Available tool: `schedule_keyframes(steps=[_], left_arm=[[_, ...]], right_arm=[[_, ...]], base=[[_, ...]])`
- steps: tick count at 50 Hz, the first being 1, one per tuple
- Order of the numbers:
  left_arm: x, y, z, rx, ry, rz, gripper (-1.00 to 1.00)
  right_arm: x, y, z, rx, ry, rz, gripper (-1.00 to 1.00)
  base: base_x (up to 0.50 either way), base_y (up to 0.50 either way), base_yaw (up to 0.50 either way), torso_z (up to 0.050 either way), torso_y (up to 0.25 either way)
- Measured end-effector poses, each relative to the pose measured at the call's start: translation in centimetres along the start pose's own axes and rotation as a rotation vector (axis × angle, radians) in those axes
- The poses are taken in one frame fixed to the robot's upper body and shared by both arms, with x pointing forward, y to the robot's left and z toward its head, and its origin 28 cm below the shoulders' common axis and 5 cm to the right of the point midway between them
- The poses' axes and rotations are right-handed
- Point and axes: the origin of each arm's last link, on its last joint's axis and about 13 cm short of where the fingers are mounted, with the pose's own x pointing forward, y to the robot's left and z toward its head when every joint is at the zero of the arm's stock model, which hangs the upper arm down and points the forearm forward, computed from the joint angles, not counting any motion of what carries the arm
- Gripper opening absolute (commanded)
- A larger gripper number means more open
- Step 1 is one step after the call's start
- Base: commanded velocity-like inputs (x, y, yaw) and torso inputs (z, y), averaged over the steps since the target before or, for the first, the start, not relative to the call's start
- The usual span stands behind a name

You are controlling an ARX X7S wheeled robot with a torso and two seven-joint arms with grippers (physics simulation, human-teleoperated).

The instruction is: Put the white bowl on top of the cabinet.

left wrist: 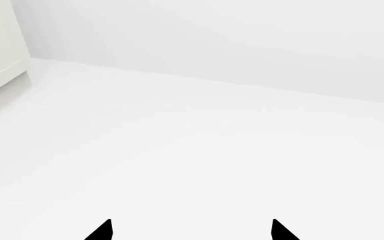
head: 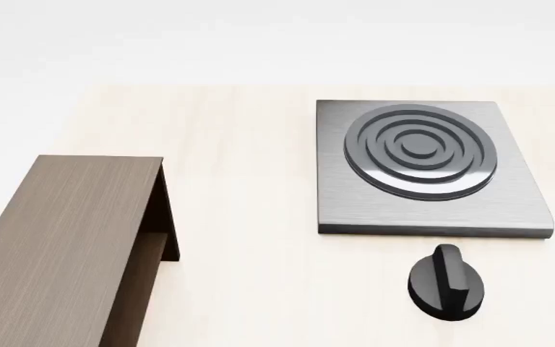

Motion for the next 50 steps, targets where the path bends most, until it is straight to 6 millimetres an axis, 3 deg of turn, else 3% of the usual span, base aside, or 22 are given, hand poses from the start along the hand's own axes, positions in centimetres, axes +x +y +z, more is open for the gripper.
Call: schedule_keyframes(steps=[50], left_arm=[[0.0,-0.1,-0.1,0.008,-0.004,-0.001,1.00]], right_arm=[[5.2,1.2,-1.3,-0.003,0.103,-0.036,1.00]], base=[[0.00,0.00,0.00,0.000,0.000]])
